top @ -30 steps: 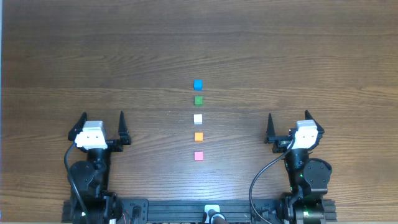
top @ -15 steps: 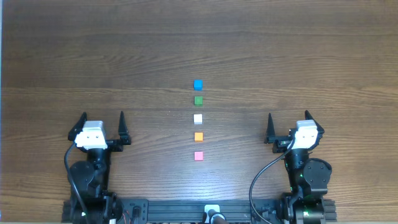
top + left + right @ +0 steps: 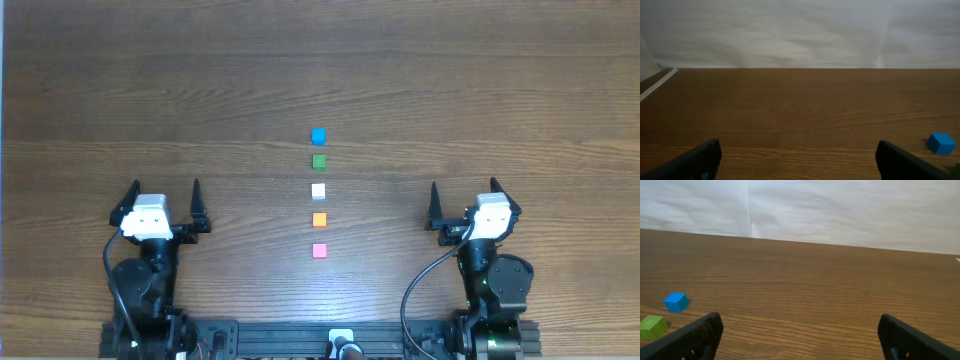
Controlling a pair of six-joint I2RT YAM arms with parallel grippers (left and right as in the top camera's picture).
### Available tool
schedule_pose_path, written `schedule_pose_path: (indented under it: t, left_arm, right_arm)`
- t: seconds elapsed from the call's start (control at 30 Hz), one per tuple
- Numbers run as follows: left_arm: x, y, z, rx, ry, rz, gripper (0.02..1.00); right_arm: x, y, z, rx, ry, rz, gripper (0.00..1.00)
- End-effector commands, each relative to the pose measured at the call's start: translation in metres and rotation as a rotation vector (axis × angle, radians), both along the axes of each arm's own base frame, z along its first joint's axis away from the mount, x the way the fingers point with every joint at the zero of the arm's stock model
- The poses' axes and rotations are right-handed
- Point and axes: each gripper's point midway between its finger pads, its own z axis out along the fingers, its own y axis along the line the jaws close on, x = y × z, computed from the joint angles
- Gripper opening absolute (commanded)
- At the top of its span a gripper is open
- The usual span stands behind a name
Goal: Stack Cubes
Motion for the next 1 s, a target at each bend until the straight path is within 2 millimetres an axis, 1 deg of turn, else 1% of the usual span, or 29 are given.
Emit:
schedule_pose_path:
  t: [0.03, 0.1, 0.3, 0.5, 0.57, 0.7, 0.73, 0.77, 0.83, 0.9, 1.0]
  left_arm:
    - [0.001, -0.008, 0.009, -0.021, -0.041, -0.045, 1.000]
    - [0.001, -0.010, 0.013, -0.021, -0.059, -0.057, 1.000]
    - [0.001, -0.012, 0.015, -0.026, -0.066, -0.067, 1.000]
    - [-0.002, -0.013, 0.029, -0.273, -0.077, -0.066, 0.993]
    - [-0.006, -0.014, 0.035, -0.303, -0.052, -0.065, 0.996]
    - [-0.017, -0.010, 0.059, -0.302, -0.004, -0.029, 0.998]
    - [-0.022, -0.011, 0.075, -0.303, 0.013, -0.031, 0.998]
    - [-0.025, -0.013, 0.084, -0.304, 0.025, -0.039, 0.998]
    - [-0.030, -0.021, 0.100, -0.305, 0.067, -0.072, 0.998]
    - [-0.036, -0.031, 0.111, -0.304, 0.130, -0.114, 0.991]
    - [-0.042, -0.052, 0.121, -0.296, 0.253, -0.198, 0.998]
  right_arm:
    - [0.000, -0.001, -0.001, -0.004, -0.001, -0.005, 0.991]
    - [0.000, -0.001, -0.001, -0.004, -0.001, -0.005, 0.991]
    - [0.000, -0.001, -0.001, -0.004, -0.001, -0.005, 0.991]
    - [0.000, -0.001, -0.001, -0.004, -0.001, -0.005, 0.993]
    - [0.000, -0.001, -0.001, -0.004, -0.001, -0.005, 0.993]
    - [0.000, -0.001, -0.001, -0.004, -0.001, -0.005, 0.993]
    - [0.000, -0.001, -0.001, -0.004, -0.001, -0.005, 0.993]
    - [0.000, -0.001, -0.001, -0.004, -0.001, -0.004, 0.991]
    - [0.000, -0.001, -0.001, -0.004, -0.001, -0.004, 0.993]
    - [0.000, -0.001, -0.001, -0.004, -0.001, -0.005, 0.993]
    - [0.000, -0.001, -0.001, -0.004, -0.001, -0.005, 0.991]
